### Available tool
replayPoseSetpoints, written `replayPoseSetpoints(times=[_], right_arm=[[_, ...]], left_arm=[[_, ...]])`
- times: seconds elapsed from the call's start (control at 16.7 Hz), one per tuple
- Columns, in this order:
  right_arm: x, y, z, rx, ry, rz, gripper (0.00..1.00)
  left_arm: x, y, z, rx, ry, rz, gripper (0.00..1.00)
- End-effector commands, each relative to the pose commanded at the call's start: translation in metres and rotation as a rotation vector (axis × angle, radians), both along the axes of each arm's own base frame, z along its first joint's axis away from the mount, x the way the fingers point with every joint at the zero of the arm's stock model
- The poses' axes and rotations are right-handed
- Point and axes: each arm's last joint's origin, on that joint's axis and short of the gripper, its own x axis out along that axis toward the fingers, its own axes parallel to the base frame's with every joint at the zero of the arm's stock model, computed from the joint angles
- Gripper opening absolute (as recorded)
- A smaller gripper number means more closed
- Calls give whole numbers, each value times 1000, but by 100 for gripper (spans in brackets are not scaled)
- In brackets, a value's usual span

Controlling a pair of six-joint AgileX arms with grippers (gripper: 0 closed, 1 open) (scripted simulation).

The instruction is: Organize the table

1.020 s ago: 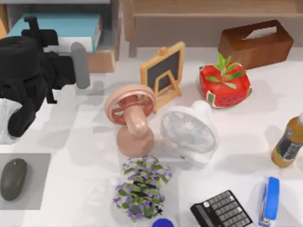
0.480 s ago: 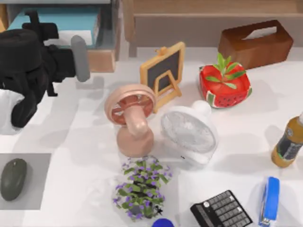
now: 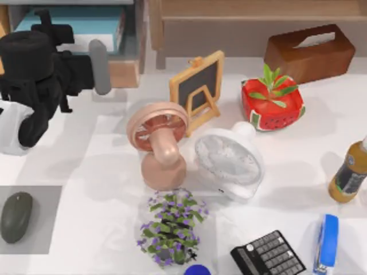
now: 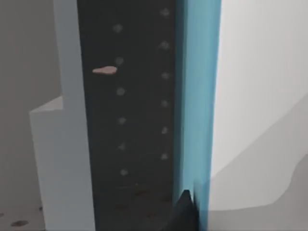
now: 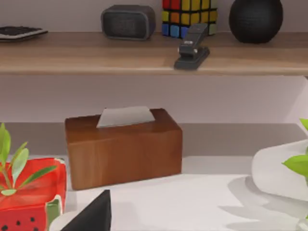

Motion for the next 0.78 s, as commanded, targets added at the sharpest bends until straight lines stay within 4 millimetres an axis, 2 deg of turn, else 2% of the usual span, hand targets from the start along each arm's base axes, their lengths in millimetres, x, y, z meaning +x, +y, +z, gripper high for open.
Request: replayPoseSetpoints(times=[0.72,0.78], right_arm=[[0,0,0,0,0,0,100],[0,0,0,0,0,0,100]], left_arm=[[0,0,0,0,0,0,98],[0,0,0,0,0,0,100]])
